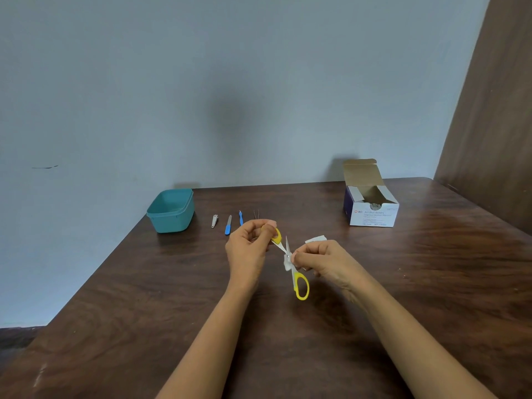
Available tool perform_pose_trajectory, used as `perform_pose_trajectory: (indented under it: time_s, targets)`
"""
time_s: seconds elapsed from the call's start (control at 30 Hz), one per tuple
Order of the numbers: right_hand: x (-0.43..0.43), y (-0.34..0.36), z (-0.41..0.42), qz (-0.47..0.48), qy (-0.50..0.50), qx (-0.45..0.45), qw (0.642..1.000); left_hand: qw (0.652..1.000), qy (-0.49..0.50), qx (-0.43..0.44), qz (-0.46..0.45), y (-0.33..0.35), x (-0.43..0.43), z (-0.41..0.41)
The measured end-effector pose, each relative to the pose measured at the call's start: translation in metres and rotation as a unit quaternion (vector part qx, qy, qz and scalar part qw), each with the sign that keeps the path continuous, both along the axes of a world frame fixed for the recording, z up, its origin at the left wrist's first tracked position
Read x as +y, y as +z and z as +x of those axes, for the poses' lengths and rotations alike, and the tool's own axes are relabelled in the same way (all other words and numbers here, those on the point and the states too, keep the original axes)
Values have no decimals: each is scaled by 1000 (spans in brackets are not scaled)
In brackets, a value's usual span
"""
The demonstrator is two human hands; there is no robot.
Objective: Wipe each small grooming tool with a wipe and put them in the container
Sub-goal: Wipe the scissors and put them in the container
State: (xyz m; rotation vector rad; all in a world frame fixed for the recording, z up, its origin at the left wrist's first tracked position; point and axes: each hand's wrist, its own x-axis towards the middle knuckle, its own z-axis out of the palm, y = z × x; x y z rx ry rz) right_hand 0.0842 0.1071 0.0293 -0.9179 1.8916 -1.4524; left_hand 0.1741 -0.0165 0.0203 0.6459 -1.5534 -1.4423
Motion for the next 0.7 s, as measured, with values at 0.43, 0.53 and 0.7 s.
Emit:
perform_pose_trajectory:
  time_s: [0.43, 0.53, 0.7]
  targets:
    - [-9, 12, -12, 45, 66, 72, 994, 995, -31, -83, -37, 7, -3, 22]
    - [-12, 11, -11, 50, 80, 143, 985, 997, -56, -59, -7, 1, -5, 30]
    - [-11, 5, -5, 8, 71, 217, 974, 996, -78, -26, 33, -4, -9, 35]
